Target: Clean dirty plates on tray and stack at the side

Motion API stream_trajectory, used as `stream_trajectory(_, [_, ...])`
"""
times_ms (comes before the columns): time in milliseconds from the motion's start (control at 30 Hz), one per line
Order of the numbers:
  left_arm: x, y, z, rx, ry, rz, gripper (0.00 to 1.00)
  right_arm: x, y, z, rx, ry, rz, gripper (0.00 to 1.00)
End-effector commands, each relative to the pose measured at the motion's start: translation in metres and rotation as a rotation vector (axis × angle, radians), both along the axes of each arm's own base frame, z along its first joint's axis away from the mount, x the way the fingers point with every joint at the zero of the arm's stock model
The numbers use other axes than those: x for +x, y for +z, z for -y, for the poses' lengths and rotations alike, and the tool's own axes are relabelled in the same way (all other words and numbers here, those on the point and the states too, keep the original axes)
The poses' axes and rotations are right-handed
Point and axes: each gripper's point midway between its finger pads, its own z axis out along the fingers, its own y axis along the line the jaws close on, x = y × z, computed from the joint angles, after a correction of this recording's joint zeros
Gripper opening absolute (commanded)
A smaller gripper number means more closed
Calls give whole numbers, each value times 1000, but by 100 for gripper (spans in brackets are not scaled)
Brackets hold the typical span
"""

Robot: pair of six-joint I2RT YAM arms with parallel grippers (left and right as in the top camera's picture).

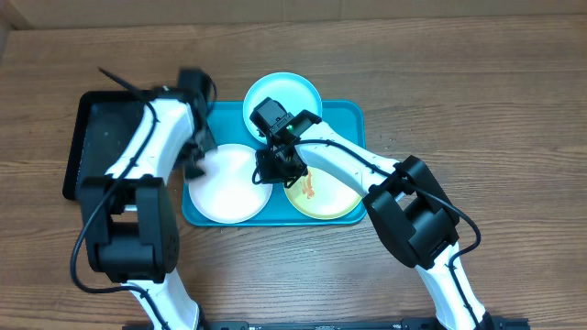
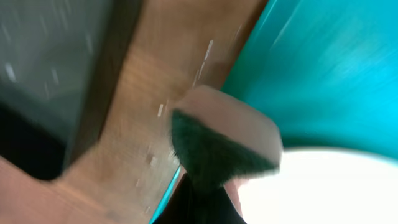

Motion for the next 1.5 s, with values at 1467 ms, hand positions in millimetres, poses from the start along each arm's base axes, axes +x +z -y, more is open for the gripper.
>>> stream_trajectory(1467, [-20, 121, -162, -322, 501, 356, 4, 55, 265, -25, -771, 300, 1285, 4])
